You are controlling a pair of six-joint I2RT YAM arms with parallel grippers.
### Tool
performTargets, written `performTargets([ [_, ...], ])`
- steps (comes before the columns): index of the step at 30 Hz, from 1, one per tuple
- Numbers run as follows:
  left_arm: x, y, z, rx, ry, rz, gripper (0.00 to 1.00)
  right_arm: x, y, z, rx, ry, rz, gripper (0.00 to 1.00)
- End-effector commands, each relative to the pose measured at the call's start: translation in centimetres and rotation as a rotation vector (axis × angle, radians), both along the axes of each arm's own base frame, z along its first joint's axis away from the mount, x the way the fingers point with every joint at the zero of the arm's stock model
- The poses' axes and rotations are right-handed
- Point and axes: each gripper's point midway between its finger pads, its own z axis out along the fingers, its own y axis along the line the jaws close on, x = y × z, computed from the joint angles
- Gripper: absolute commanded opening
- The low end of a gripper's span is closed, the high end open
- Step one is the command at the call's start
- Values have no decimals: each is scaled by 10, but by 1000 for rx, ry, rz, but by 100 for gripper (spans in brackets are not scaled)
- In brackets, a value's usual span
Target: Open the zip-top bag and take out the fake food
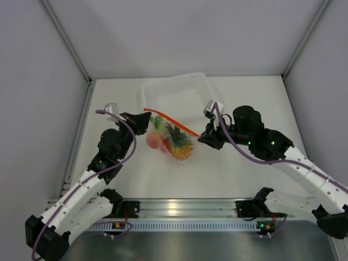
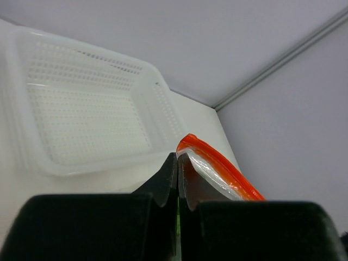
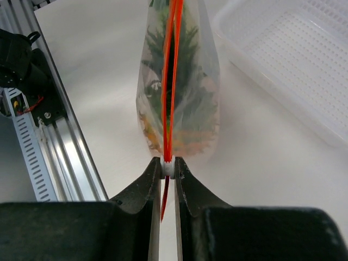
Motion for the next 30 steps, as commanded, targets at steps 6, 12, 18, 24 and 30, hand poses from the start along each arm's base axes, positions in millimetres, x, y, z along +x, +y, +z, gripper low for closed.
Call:
performTargets([
  [6,15,53,-14,-103,48,286,0,-28,-37,-21,-71,100,-53,0],
  [12,16,29,-5,-97,-17,157,0,-32,-30,-23,-55,117,-13,3],
  [18,-8,-4,-7,-78,-159,-73,0,-37,-19,-36,-65,154,62,14],
  [24,-33,-27,-12,-4,-273,-247,0,-34,-10,-47,-67,188,72,24],
  [30,-45,-41,-19,79,-328,-352,0,-16,-7,-33,-35,134,4,44],
])
